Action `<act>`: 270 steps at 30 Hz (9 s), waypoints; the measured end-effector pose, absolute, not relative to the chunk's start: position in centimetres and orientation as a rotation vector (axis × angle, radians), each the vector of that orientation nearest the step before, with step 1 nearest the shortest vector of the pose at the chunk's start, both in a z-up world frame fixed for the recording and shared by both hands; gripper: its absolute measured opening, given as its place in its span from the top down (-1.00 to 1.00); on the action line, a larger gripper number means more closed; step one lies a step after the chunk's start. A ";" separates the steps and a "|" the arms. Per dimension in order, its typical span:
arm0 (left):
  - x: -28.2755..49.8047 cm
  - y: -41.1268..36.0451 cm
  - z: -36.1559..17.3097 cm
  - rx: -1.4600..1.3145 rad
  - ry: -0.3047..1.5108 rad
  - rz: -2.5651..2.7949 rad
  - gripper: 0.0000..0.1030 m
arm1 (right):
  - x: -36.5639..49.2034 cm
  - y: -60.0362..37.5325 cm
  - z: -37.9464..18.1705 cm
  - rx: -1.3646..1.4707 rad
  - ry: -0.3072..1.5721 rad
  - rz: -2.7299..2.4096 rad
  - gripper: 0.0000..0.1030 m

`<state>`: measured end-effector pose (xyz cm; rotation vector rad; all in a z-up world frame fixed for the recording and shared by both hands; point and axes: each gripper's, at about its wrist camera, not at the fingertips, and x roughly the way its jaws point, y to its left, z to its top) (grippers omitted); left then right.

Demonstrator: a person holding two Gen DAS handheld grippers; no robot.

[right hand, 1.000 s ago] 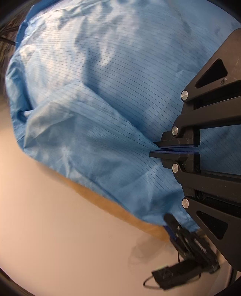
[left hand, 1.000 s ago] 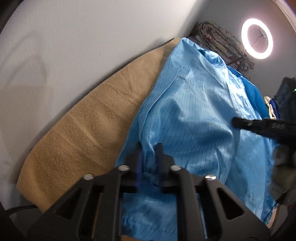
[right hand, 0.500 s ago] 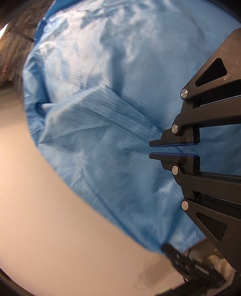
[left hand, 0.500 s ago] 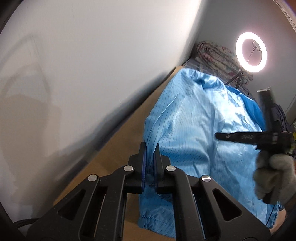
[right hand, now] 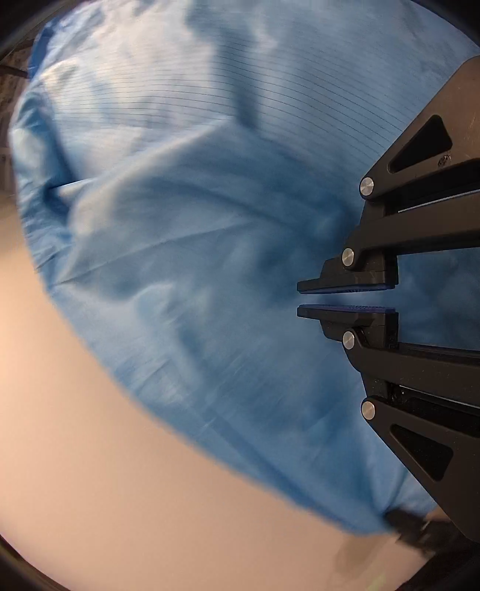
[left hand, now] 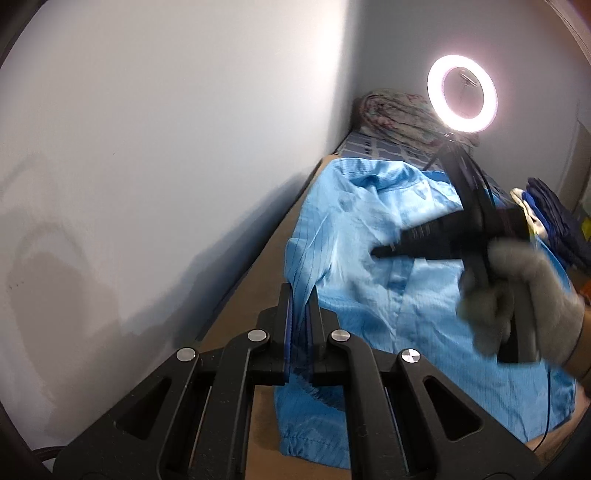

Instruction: Fold large clothes

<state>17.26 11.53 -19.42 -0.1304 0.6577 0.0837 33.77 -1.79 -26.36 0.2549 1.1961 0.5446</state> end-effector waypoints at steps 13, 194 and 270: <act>16.7 10.4 -19.9 -0.065 0.656 0.037 0.94 | 40.0 6.6 -23.8 0.127 1.199 0.450 -0.38; 11.7 17.4 -28.3 -0.376 0.990 0.019 0.99 | 42.9 -5.9 -32.9 -0.009 1.106 0.309 0.37; 18.5 13.2 -24.8 -0.302 0.913 -0.135 0.97 | 37.8 6.2 -29.8 0.164 1.310 0.482 -0.12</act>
